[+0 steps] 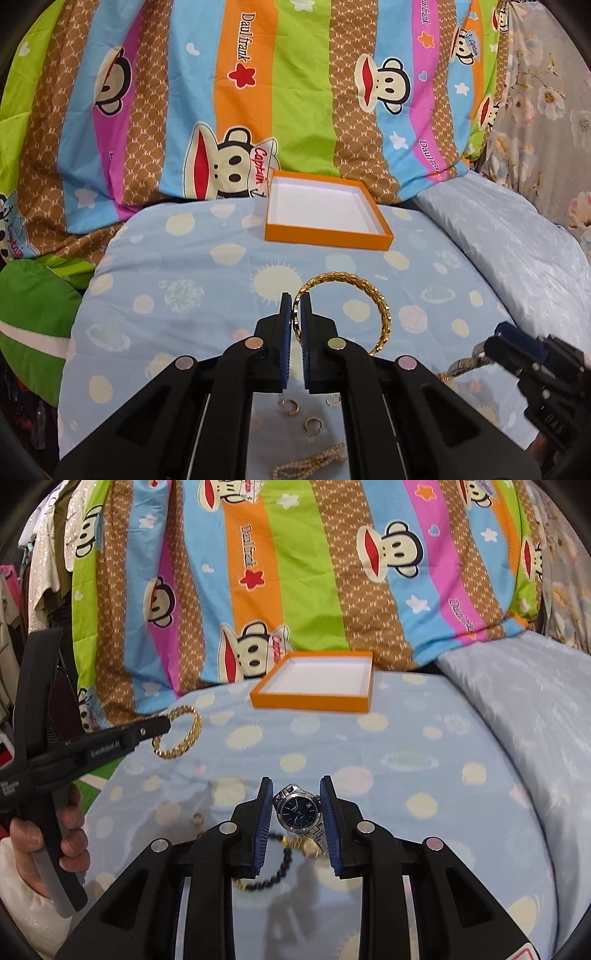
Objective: Organize jewelry
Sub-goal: 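Grasp and lift the twisted gold bangle with the left tool while the right tool carries the watch, then lower the bangle with the left tool into the orange box while the right tool releases the watch there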
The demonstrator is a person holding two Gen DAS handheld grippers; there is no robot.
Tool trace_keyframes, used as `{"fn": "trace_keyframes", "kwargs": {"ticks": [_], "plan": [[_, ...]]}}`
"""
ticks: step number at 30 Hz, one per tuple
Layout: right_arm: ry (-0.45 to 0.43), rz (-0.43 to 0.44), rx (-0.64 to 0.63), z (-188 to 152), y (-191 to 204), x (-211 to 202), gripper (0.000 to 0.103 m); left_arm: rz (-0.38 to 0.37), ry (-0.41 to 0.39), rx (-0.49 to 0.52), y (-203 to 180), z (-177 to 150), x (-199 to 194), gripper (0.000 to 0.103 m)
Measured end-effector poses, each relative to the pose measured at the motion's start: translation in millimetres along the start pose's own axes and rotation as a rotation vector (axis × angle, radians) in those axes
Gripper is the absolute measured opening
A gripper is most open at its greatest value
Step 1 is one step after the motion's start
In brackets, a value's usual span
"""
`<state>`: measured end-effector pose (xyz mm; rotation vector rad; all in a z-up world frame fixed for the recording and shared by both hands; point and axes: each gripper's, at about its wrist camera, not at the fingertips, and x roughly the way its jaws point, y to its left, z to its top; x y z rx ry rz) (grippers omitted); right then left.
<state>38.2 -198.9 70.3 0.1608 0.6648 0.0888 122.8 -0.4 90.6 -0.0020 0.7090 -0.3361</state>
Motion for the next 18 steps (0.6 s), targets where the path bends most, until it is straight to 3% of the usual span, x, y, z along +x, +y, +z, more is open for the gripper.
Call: {"fn": "trace_keyframes", "kwargs": {"ticks": [9,18], "plan": [[-0.048,0.005,0.032,71,-24,42,0.025,0.018,-0.026,0.036,-1,48,34,0.004],[-0.015,0.000,0.038,141,-58,142,0.025,0.025,-0.028,0.055,-4,109,121,0.004]]}}
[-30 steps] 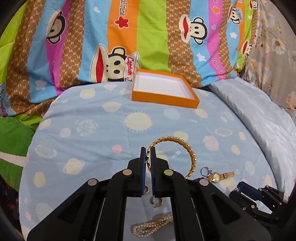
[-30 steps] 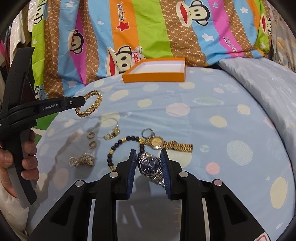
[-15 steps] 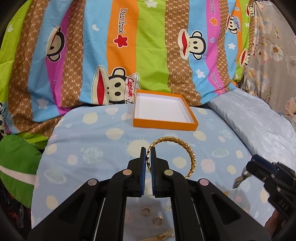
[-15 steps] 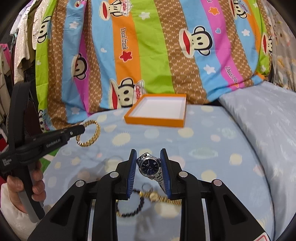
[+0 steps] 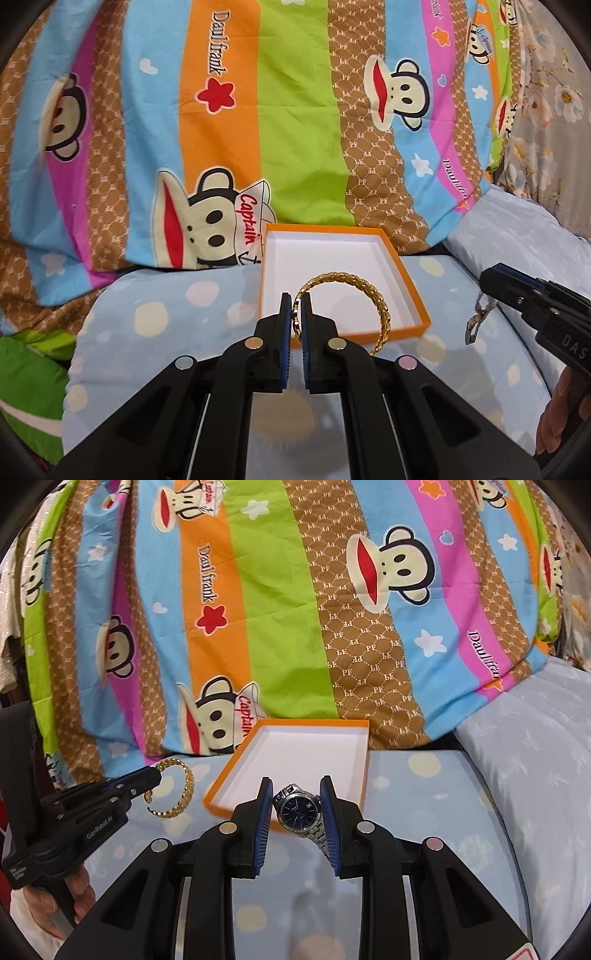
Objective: Organize jewelry
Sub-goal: 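Lower the bangle with the left tool into the orange box while the right tool releases the watch there, then withdraw both open tools from the box back toward the remaining jewelry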
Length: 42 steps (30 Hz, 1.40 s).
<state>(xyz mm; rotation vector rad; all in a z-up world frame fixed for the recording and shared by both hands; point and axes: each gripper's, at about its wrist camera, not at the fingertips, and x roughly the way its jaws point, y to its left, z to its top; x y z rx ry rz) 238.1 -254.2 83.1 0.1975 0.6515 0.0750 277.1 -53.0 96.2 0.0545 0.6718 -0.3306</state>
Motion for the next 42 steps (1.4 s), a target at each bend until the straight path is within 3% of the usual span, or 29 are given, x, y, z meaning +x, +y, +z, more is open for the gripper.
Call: {"fn": "trace_keyframes", "kwargs": {"ticks": [9,17,18,20,23,27,32,36,39,42], "plan": [[0.083,0.006,0.059,29,-41,102,0.025,-0.001,0.080,0.013,-1,31,100,0.004],[0.129,-0.021,0.038,29,-49,155,0.026,0.020,0.130,0.036,-6,30,155,0.011],[0.110,-0.027,0.031,30,-48,155,0.027,0.027,0.127,0.035,-6,30,157,0.015],[0.086,-0.032,0.028,31,-47,149,0.034,0.036,0.104,0.023,-3,33,156,0.046],[0.062,-0.026,0.044,29,-51,135,0.039,0.028,0.044,-0.001,6,37,139,0.052],[0.112,-0.024,0.084,8,-62,122,0.039,0.033,0.043,-0.045,30,29,117,0.057],[0.178,-0.074,0.060,-23,-60,120,0.039,0.063,0.127,-0.065,52,-2,111,0.057],[0.230,-0.073,0.080,-40,-62,123,0.020,0.078,0.174,-0.054,52,-22,113,0.054],[0.230,-0.095,0.095,-45,-63,120,0.012,0.064,0.213,-0.050,48,-32,118,0.034],[0.240,-0.100,0.085,-49,-60,113,0.012,0.043,0.221,-0.034,40,-38,115,0.019]]}}
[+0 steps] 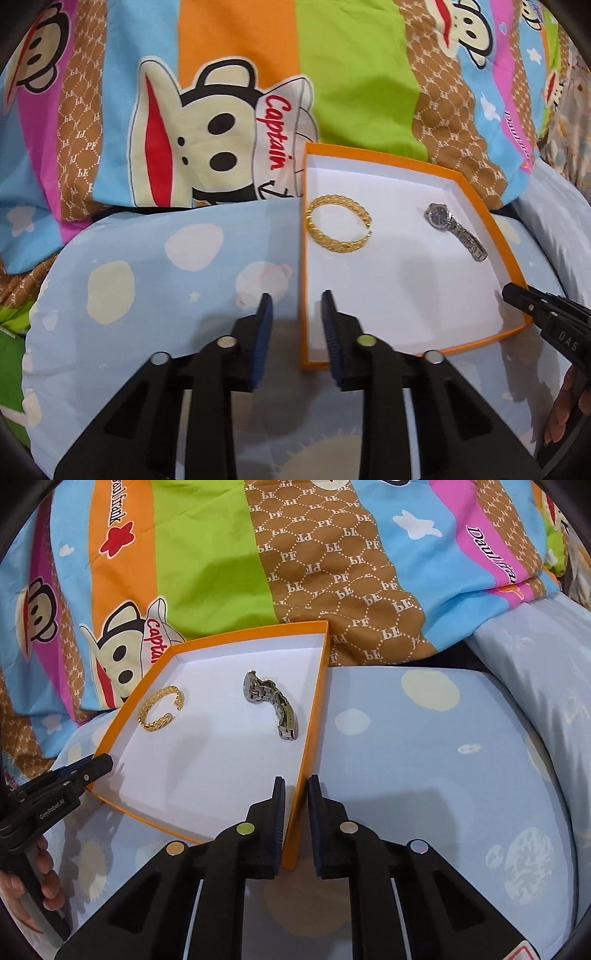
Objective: Organize jewelry
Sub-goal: 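Withdraw both open tools from the box back toward the remaining jewelry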
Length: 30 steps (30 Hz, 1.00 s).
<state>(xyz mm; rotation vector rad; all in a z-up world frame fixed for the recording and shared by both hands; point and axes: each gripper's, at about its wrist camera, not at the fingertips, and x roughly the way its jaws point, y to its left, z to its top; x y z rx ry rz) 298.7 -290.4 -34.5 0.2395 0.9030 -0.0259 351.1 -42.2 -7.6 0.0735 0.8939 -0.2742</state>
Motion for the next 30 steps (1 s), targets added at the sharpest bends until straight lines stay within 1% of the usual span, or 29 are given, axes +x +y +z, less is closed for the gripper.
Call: {"fn": "trace_keyframes", "kwargs": {"ticks": [1,2,4,7,9,13,17,20,24,27,29,30], "plan": [[0.003,-0.004,-0.008,-3,2,-3,0.012,-0.001,0.002,0.011,-3,-3,-2,0.011],[0.006,-0.008,-0.012,-6,2,-6,0.012,0.014,0.001,0.029,-9,-8,-5,0.010],[0.012,-0.007,-0.011,-14,1,-14,0.012,0.021,0.001,0.044,-12,-15,-12,0.010],[0.024,0.010,-0.005,-32,-1,-28,0.011,-0.010,0.017,0.038,-11,-32,-26,0.010],[0.027,0.019,-0.007,-45,0,-39,0.011,-0.027,0.026,0.036,-11,-48,-41,0.010],[0.034,0.038,0.003,-78,-1,-64,0.011,-0.034,0.027,0.048,-18,-83,-68,0.010],[0.033,0.038,0.003,-105,0,-87,0.011,-0.043,0.029,0.050,-22,-109,-90,0.010],[0.031,0.034,0.008,-122,2,-101,0.012,-0.055,0.036,0.040,-22,-122,-100,0.010],[0.025,0.032,0.008,-135,3,-112,0.012,-0.049,0.036,0.043,-26,-137,-110,0.010],[0.018,0.040,0.018,-137,1,-115,0.012,-0.036,0.031,0.047,-29,-143,-115,0.010],[-0.002,0.043,0.036,-139,0,-122,0.014,-0.042,0.021,0.045,-30,-145,-121,0.012],[-0.021,0.040,0.040,-142,0,-129,0.017,-0.042,0.014,0.043,-30,-146,-125,0.014]]}}
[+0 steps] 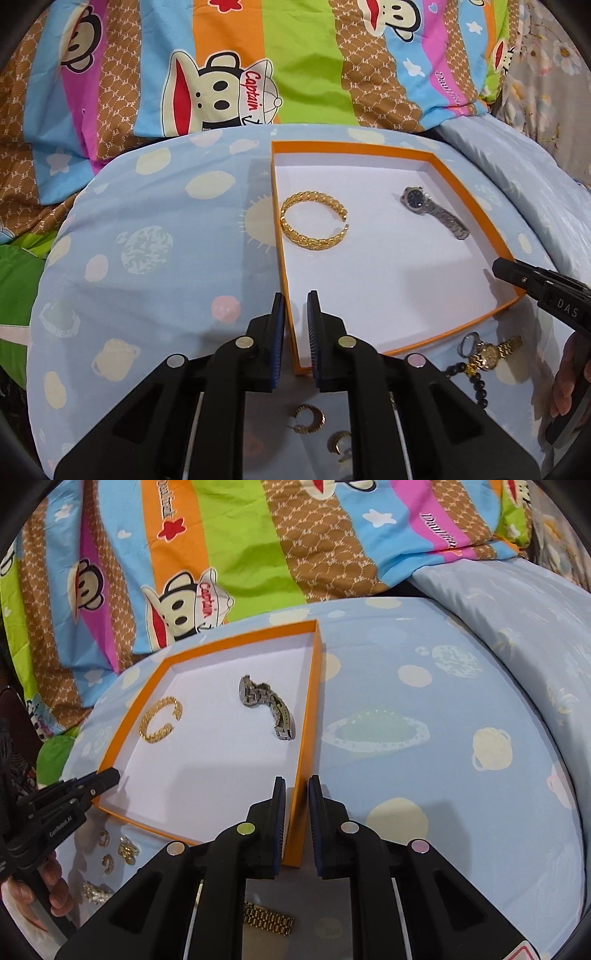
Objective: Organize jewelry
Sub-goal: 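Withdraw both open tools from the box back toward the remaining jewelry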
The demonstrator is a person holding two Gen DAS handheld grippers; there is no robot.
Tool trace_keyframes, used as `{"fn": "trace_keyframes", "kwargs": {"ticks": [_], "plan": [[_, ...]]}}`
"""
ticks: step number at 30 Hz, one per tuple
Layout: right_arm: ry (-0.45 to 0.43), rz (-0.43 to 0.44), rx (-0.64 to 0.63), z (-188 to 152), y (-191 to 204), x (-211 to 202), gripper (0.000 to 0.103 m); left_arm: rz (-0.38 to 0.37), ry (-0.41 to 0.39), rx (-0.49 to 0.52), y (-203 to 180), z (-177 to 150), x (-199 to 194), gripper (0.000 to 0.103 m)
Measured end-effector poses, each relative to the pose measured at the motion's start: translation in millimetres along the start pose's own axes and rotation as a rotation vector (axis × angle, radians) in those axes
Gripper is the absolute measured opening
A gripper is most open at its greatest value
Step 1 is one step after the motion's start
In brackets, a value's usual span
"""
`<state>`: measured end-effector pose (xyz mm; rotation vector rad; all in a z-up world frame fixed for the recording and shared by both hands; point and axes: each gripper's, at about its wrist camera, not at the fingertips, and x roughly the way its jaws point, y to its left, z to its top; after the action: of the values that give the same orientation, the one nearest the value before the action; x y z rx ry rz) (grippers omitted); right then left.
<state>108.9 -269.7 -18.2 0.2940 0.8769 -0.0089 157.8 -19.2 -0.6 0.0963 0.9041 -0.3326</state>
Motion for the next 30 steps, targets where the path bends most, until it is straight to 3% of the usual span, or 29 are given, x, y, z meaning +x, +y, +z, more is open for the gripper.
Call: {"fn": "trace_keyframes", "kwargs": {"ticks": [2,6,10,16,18,20,30], "plan": [[-0.035,-0.003,0.001,-4,1,-14,0.024,0.014,-0.034,-0.005,2,-3,-13,0.034],[-0.102,0.011,-0.022,-24,8,-47,0.033,0.017,-0.108,-0.039,15,-13,-45,0.051],[-0.123,-0.002,-0.092,-57,20,-66,0.035,-0.002,-0.126,-0.084,28,-36,-69,0.052],[-0.072,0.000,-0.193,-88,39,-62,0.035,-0.050,-0.085,-0.067,18,-74,-81,0.052],[-0.076,0.009,-0.219,-88,43,-63,0.035,-0.059,-0.068,-0.039,10,-87,-81,0.053],[-0.075,-0.003,-0.241,-87,47,-62,0.037,-0.062,-0.059,-0.022,4,-96,-82,0.063],[-0.016,-0.020,-0.329,-66,58,-32,0.039,-0.056,-0.028,-0.028,3,-106,-72,0.064]]}}
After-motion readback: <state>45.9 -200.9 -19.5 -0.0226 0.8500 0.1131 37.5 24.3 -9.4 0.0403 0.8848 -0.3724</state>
